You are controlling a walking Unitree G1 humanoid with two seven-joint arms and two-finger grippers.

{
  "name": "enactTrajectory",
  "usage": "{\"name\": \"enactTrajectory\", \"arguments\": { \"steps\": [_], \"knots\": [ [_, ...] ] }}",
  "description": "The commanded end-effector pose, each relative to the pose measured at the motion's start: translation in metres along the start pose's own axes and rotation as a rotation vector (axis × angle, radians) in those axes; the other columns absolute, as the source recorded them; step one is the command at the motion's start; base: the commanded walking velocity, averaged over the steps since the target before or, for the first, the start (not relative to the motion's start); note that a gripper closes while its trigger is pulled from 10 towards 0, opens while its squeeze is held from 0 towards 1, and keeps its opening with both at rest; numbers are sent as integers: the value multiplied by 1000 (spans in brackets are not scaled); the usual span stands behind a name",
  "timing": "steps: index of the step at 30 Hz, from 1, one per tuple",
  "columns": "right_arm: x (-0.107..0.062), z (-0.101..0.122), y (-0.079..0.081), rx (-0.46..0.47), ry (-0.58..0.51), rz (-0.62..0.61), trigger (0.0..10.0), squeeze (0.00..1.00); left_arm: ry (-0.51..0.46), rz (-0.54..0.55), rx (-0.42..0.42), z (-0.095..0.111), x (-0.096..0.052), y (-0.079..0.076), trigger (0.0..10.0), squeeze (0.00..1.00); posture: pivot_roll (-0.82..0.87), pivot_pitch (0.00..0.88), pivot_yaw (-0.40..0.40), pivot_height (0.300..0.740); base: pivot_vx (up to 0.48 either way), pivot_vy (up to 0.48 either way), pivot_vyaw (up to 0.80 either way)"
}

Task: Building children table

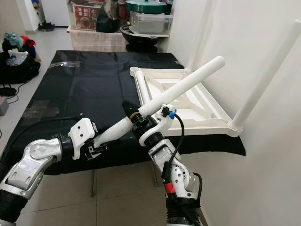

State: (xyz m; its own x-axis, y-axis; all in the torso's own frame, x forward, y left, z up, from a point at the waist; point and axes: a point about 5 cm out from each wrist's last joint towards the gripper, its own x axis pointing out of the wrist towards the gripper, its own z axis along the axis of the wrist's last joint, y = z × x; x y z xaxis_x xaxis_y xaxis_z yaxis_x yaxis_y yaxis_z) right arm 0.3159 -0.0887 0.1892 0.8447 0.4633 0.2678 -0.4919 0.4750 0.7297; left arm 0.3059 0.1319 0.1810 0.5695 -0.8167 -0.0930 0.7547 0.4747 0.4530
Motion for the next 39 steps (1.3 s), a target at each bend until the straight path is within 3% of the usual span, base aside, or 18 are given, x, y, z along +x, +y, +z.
{"name": "enactTrajectory", "arguments": {
  "steps": [1, 2, 5, 9, 11, 13, 15, 20, 21, 24, 26, 29, 31, 33, 34, 36, 37, 39],
  "knots": [
    [0, -4, -4, 73, -67, -57, 0, 0, -29, -38, -19, 2, 3, -5, 10000, 0, 63, 0, -79, 740, 0, 0, 0],
    [0, -3, -4, 76, -72, -59, 0, 0, -39, -13, -55, 1, 1, -1, 10000, 1000, 63, 0, -80, 740, 0, 0, 0],
    [0, -3, -4, 76, -74, -61, 0, 0, -46, 7, -80, 1, 0, 2, 10000, 1000, 63, 0, -80, 740, 0, 0, 0],
    [-1, 6, -13, -4, -110, -121, 0, 0, -86, 75, -129, 6, -4, 13, 10000, 1000, 70, 0, -86, 740, 0, 0, 0],
    [-3, 29, -32, -73, -182, -221, 0, 0, -125, 99, -152, 12, -10, 16, 10000, 1000, 75, 0, -92, 740, 0, 0, 0],
    [-3, 29, -32, -73, -182, -221, 0, 0, -125, 99, -152, 12, -10, 16, 10000, 1000, 75, 0, -92, 740, 0, 0, 0],
    [-8, 55, -49, -100, -267, -327, 0, 0, -147, 104, -161, 16, -14, 13, 10000, 1000, 78, 0, -94, 740, 0, 0, 0],
    [-15, 75, -61, -125, -342, -420, 0, 0, -156, 140, -169, 16, -17, 15, 10000, 1000, 75, 0, -93, 740, 0, 0, 0],
    [-22, 90, -68, -168, -391, -489, 0, 0, -167, 191, -189, 16, -19, 19, 10000, 1000, 75, 0, -93, 740, 0, 0, 0],
    [-24, 96, -66, -205, -408, -493, 0, 0, -166, 227, -199, 16, -18, 20, 10000, 1000, 73, 0, -93, 740, 0, 0, 0],
    [-24, 101, -51, -344, -420, -446, 0, 0, -149, 330, -207, 13, -14, 22, 10000, 1000, 65, 0, -87, 740, 0, 0, 0],
    [-22, 99, -43, -421, -417, -419, 0, 0, -149, 366, -210, 12, -13, 22, 10000, 1000, 65, 0, -87, 740, 0, 0, 0],
    [-19, 96, -31, -575, -406, -378, 0, 0, -162, 421, -222, 11, -12, 23, 10000, 1000, 63, 0, -83, 740, 0, 0, 0],
    [-15, 84, -16, -834, -350, -296, 10000, 0, -142, 462, -236, 7, -11, 21, 10000, 973, 58, 0, -79, 740, 0, 0, 0],
    [-15, 82, -14, -854, -339, -284, 10000, 0, -135, 478, -264, 5, -10, 21, 10000, 882, 57, 0, -80, 740, 0, 0, 0],
    [-15, 81, -13, -860, -336, -278, 10000, 0, -128, 500, -299, 3, -10, 22, 10000, 882, 57, 0, -81, 740, 0, 0, 0],
    [-15, 81, -12, -863, -335, -271, 10000, 0, -128, 507, -302, 2, -10, 22, 10000, 569, 57, 0, -81, 740, 0, 0, 0],
    [-16, 81, -12, -850, -328, -275, 10000, 0, -127, 507, -295, 3, -9, 20, 10000, 525, 55, 0, -79, 740, 0, 0, 0]
  ]
}}
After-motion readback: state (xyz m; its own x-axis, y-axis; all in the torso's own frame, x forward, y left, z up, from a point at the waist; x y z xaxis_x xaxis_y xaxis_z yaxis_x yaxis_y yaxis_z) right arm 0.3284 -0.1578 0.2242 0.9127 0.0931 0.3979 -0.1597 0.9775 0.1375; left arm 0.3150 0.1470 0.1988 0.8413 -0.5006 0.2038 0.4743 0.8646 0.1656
